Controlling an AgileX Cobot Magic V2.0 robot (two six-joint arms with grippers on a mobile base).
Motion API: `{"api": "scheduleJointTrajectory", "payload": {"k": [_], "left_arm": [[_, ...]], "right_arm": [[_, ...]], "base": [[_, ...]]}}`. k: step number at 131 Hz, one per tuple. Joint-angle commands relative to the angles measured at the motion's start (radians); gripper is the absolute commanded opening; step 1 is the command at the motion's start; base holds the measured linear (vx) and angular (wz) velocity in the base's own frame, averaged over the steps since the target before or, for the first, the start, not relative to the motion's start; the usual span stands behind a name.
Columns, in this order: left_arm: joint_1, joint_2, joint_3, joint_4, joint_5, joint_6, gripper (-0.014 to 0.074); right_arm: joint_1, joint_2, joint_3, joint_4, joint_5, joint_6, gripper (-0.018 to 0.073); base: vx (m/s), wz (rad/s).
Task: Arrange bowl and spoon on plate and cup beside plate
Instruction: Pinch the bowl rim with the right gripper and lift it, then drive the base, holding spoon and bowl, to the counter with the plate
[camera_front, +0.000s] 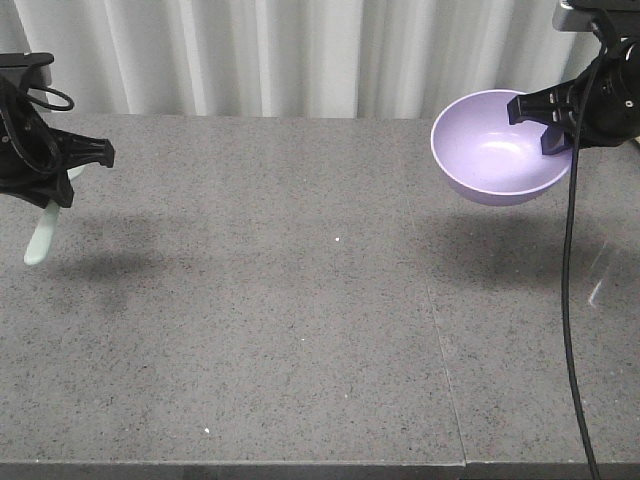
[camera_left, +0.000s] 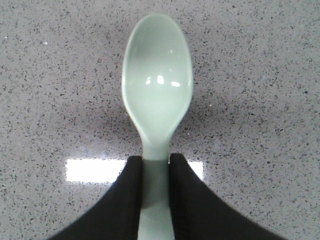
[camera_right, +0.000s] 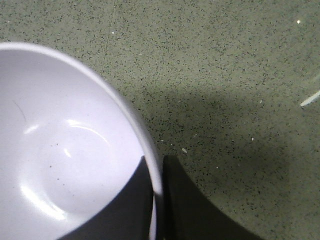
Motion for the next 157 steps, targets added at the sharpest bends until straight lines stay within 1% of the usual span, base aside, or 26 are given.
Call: {"api": "scheduleJointTrajectory", "payload": {"k": [1,119,157], "left_arm": [[-0.007,-0.05,-0.026,-0.006,-0.024,0.0,-0.0008],[-0.007,-0.05,-0.026,-0.006,-0.024,0.0,-0.0008],[-0.007,-0.05,-0.026,-0.006,-0.024,0.0,-0.0008]], "right_arm": [[-0.001,-0.048,-0.027,0.002,-0.048,-0.01,-0.0004],[-0.001,-0.048,-0.027,0.002,-0.048,-0.01,-0.0004],[-0.001,-0.048,-0.027,0.002,-0.048,-0.01,-0.0004]], "base": [[0.0,0.0],[0.0,0.0],[-0.01,-0.11]]}}
